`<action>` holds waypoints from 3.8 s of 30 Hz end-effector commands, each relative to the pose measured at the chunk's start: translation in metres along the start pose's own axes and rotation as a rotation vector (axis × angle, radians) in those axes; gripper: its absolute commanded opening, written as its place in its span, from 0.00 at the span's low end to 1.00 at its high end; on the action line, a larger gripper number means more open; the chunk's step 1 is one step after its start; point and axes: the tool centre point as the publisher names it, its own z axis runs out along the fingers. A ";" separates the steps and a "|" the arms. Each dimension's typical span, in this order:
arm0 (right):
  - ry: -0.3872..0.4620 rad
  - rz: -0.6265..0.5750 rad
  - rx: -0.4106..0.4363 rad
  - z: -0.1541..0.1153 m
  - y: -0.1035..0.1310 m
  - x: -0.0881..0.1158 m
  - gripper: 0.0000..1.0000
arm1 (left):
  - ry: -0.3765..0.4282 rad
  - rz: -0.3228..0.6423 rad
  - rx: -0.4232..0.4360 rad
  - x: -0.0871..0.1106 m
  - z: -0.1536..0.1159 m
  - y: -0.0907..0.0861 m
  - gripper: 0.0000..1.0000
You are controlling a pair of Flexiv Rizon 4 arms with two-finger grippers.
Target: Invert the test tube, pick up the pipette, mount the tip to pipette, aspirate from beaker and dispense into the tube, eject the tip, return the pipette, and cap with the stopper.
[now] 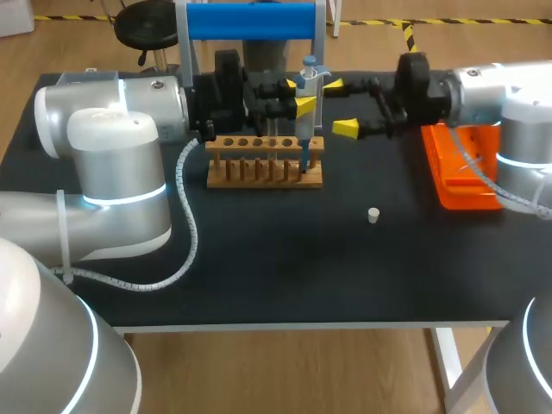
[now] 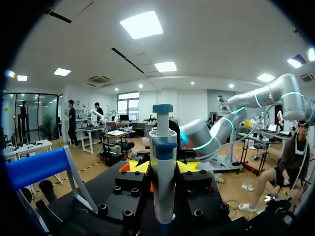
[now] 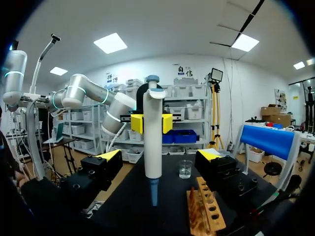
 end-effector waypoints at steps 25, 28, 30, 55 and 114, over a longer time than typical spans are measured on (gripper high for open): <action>-0.272 -0.032 0.121 -0.018 0.026 -0.146 1.00 | -0.005 0.001 0.003 0.001 0.002 0.001 0.00; -0.284 -0.042 0.146 -0.016 0.027 -0.162 1.00 | -0.005 0.001 0.003 0.001 0.002 0.001 0.00; -0.291 -0.045 0.158 -0.015 0.027 -0.171 1.00 | -0.005 0.001 0.003 0.001 0.002 0.001 0.00; -0.303 -0.056 0.261 0.022 0.010 -0.224 1.00 | -0.005 0.001 0.003 0.001 0.002 0.001 0.00; -0.377 -0.050 0.287 0.029 0.007 -0.236 1.00 | -0.005 0.001 0.003 0.001 0.002 0.001 0.00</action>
